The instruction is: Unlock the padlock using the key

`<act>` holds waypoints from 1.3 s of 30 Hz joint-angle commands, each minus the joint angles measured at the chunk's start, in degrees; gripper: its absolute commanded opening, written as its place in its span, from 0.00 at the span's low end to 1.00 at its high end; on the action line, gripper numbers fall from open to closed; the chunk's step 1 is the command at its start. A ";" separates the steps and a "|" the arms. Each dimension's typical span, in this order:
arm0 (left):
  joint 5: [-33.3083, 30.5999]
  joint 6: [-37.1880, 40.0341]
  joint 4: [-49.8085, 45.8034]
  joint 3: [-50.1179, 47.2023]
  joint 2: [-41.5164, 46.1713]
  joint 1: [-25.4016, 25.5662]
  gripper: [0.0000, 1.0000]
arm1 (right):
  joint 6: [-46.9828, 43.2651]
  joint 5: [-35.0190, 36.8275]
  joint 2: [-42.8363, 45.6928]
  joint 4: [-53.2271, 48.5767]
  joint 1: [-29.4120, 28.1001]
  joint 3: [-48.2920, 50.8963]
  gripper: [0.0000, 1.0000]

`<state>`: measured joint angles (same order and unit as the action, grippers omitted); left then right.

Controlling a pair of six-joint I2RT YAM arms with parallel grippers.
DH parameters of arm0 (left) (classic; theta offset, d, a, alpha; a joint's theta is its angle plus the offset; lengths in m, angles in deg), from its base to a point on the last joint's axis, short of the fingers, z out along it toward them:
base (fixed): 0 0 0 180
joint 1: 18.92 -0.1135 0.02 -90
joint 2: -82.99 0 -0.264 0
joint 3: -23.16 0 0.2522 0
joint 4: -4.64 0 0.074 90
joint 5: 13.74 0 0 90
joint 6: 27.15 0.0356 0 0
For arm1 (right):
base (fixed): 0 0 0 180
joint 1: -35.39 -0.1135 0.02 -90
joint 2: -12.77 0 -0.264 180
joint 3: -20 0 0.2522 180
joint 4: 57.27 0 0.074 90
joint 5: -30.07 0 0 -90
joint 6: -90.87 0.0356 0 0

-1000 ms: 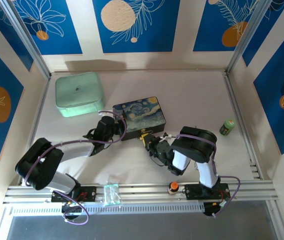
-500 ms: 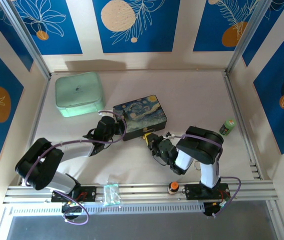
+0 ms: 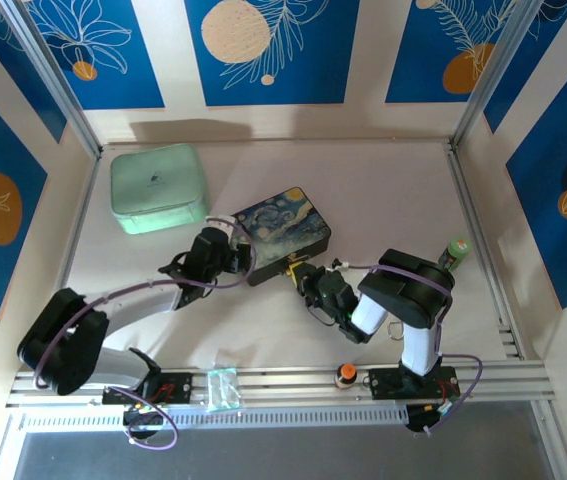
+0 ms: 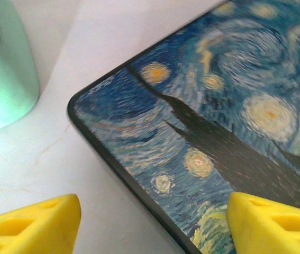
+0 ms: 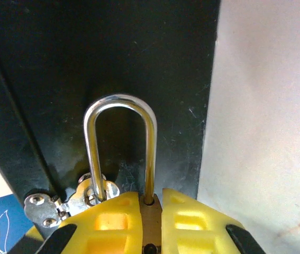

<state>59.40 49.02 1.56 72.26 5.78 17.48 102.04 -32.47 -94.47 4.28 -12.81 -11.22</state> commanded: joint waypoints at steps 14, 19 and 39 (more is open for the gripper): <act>0.25 27.37 -25.15 23.02 -13.80 11.50 0.89 | 3.30 0.22 -6.40 -9.86 0.79 1.84 0.00; 1.83 26.50 -25.41 22.70 -13.47 11.89 0.89 | 2.34 0.04 -3.87 -13.76 0.83 1.71 0.00; -13.82 32.59 -35.29 22.60 -25.51 15.66 0.47 | -5.47 -0.47 -6.39 5.10 6.23 3.79 0.00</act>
<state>46.35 80.49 -26.14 99.36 -15.96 34.90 101.53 -36.60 -101.49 16.93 -9.60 -10.10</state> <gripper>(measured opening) 0.486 0.098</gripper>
